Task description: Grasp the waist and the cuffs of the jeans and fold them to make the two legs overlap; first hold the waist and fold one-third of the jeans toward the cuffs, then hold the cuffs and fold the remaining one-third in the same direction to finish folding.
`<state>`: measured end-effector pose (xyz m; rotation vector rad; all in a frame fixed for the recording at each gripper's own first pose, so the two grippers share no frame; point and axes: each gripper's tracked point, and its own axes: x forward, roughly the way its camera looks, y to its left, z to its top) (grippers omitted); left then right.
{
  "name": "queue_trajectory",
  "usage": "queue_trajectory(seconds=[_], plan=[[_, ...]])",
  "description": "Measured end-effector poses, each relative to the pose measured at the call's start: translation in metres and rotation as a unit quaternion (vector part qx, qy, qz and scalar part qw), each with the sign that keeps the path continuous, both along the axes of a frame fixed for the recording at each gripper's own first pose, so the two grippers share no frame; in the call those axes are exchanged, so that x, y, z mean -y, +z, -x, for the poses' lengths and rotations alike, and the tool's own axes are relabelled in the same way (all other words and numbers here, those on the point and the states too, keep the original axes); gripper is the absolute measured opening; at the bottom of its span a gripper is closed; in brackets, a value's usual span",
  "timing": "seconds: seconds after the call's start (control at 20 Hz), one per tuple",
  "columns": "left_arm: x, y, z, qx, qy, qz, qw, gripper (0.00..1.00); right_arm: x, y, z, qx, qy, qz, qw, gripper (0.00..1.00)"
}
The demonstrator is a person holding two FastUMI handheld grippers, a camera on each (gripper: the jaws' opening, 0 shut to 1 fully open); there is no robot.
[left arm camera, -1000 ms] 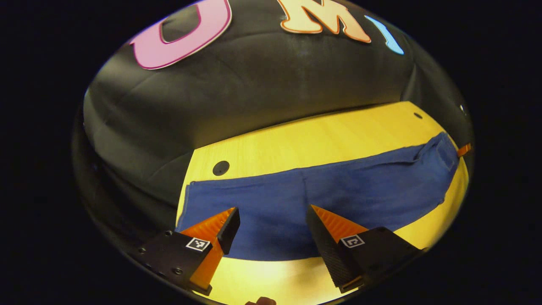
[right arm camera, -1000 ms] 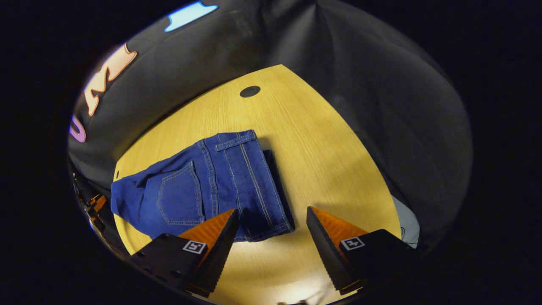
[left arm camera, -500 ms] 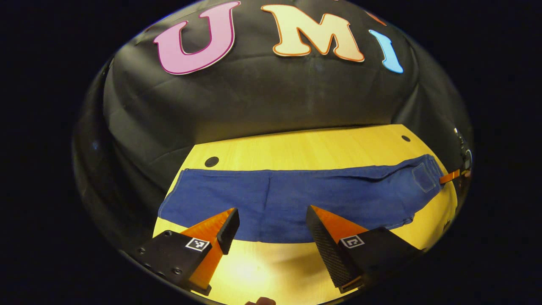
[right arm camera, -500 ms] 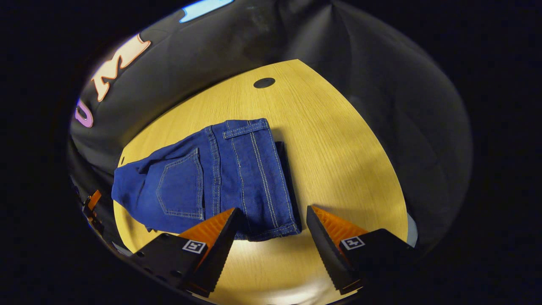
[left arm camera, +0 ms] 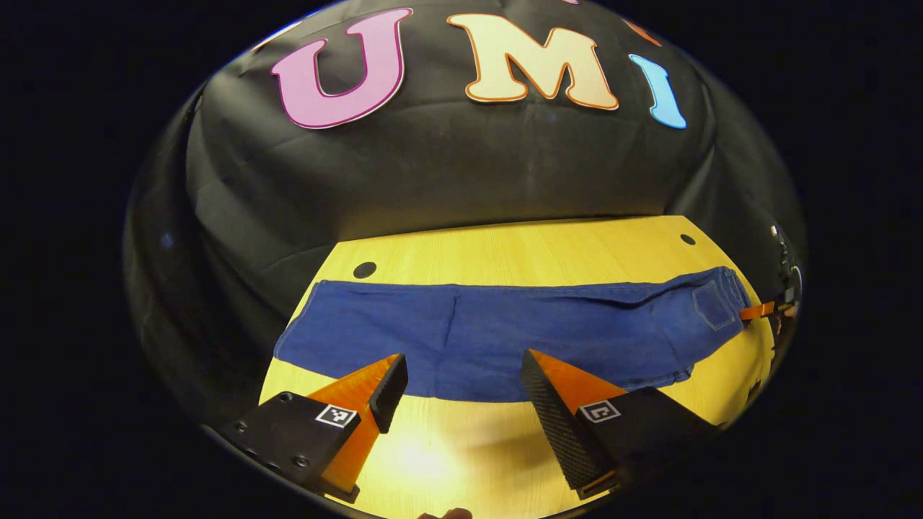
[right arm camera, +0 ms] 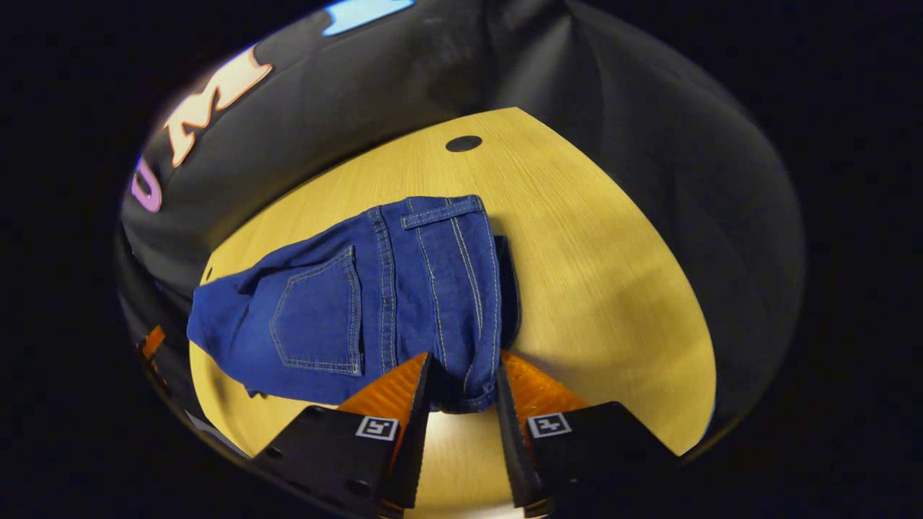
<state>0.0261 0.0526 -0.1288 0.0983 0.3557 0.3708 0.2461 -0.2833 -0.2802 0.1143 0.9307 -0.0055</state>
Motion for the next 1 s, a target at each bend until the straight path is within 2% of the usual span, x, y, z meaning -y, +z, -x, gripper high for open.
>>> queue_trajectory(seconds=[0.15,0.25,0.4,0.5,0.55,0.65,0.8,1.0], plan=[[0.012,0.005,0.004,0.0,-0.015,-0.008,1.0,0.96,0.001,-0.001,-0.001,-0.01,-0.006,-0.018,1.0,0.35],[0.024,0.007,0.003,0.004,-0.024,-0.01,1.0,0.95,0.002,-0.002,0.0,-0.002,0.0,-0.009,1.0,0.29],[0.045,0.012,-0.002,0.01,-0.037,-0.004,0.999,0.95,0.001,0.0,0.0,0.033,0.021,0.017,0.999,0.28],[0.058,0.011,-0.007,0.017,-0.045,0.006,0.999,0.95,0.001,0.0,-0.001,0.047,0.029,0.012,0.998,0.25],[0.063,0.012,-0.009,0.019,-0.046,0.01,0.999,0.95,0.0,0.001,-0.001,0.05,0.026,0.002,0.998,0.24],[0.07,0.011,-0.012,0.019,-0.047,0.014,0.999,0.95,0.0,0.003,-0.001,0.057,0.015,-0.014,0.998,0.13],[0.074,0.009,-0.013,0.016,-0.045,0.019,0.999,0.94,0.001,0.007,0.0,0.068,0.013,-0.007,0.998,0.04],[0.071,0.01,-0.005,0.027,-0.046,0.037,0.998,0.94,-0.003,0.015,0.002,0.072,-0.006,0.0,0.997,0.03]])
